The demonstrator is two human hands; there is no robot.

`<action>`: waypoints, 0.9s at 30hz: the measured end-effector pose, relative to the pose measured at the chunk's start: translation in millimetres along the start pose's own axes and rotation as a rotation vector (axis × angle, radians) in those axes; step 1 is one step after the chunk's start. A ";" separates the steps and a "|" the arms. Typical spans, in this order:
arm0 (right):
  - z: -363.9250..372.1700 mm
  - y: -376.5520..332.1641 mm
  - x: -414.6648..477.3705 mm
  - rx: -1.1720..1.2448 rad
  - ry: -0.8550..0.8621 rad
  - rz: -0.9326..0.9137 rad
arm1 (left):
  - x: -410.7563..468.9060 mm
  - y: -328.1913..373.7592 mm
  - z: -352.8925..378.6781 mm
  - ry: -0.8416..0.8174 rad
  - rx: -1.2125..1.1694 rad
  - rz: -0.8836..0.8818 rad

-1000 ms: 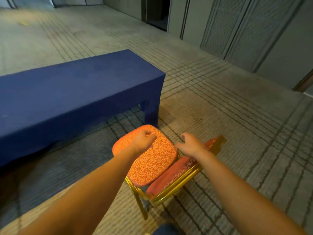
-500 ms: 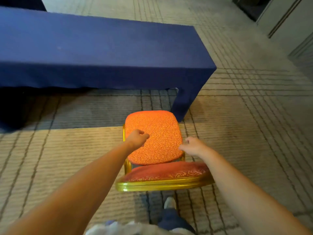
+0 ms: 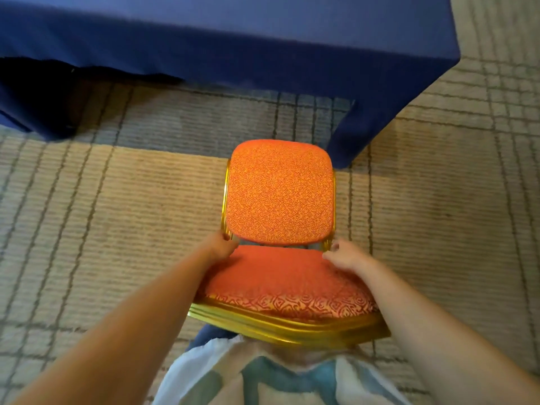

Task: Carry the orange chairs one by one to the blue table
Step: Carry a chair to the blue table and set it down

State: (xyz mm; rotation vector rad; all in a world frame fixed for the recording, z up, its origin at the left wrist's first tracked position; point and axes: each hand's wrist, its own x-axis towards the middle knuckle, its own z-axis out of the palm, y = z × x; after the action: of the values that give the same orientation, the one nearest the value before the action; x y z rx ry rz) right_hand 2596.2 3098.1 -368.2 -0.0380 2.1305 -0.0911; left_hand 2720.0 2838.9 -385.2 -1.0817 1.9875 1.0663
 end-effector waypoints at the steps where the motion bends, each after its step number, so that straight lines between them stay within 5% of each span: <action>1: 2.2 4.8 1.3 -0.001 -0.026 0.029 | 0.2 -1.1 1.6 -0.016 0.031 -0.017; 13: -6.6 21.1 13.2 0.017 -0.292 0.178 | 11.1 -4.0 8.5 -0.127 0.340 -0.190; 27: -29.8 21.2 27.4 0.047 -0.491 0.290 | 12.0 18.3 -18.7 -0.410 0.358 -0.439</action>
State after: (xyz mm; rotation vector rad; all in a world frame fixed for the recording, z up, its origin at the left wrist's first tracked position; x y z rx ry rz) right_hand 2556.6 3119.0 -377.2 0.2516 1.6230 0.0379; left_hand 2695.8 2824.4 -379.6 -0.9516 1.4517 0.6076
